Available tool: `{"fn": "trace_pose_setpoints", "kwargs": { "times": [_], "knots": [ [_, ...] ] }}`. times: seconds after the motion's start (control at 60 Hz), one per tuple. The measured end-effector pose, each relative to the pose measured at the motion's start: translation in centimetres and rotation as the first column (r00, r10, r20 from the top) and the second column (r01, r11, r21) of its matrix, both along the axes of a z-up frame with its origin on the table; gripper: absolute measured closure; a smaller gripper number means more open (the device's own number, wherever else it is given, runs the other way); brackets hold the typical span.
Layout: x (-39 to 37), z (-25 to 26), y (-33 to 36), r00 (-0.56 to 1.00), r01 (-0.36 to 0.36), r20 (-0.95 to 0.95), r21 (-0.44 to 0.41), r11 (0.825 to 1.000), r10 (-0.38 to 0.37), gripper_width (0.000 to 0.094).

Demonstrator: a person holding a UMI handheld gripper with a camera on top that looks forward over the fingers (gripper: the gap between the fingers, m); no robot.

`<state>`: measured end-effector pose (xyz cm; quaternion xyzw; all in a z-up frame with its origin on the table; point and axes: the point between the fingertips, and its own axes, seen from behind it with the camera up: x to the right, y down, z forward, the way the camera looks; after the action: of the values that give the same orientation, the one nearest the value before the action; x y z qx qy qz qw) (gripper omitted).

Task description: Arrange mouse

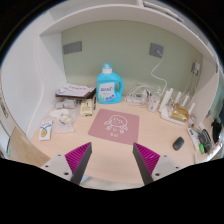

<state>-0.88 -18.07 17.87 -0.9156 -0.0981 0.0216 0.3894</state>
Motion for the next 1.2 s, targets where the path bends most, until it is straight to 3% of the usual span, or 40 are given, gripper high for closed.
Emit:
{"fn": "trace_pose_setpoints", "kwargs": {
  "times": [0.167, 0.417, 0.717, 1.017, 1.2],
  "knots": [
    [4.7, -3.5, -0.8, 0.999, 0.05, -0.004, -0.049, 0.998, -0.051, 0.0088],
    [19.0, -11.7, -1.2, 0.991, 0.135, 0.029, -0.083, 0.987, -0.133, 0.0088],
    [33.1, -16.6, 6.2, 0.975, 0.216, 0.029, 0.062, 0.974, -0.218, 0.0091],
    [37.3, -19.0, 13.6, 0.965, 0.262, -0.05, 0.076, 0.962, -0.259, 0.009],
    [36.0, -18.9, 17.0, 0.965, 0.25, -0.096, 0.082, 0.965, -0.242, 0.0118]
  ]
}}
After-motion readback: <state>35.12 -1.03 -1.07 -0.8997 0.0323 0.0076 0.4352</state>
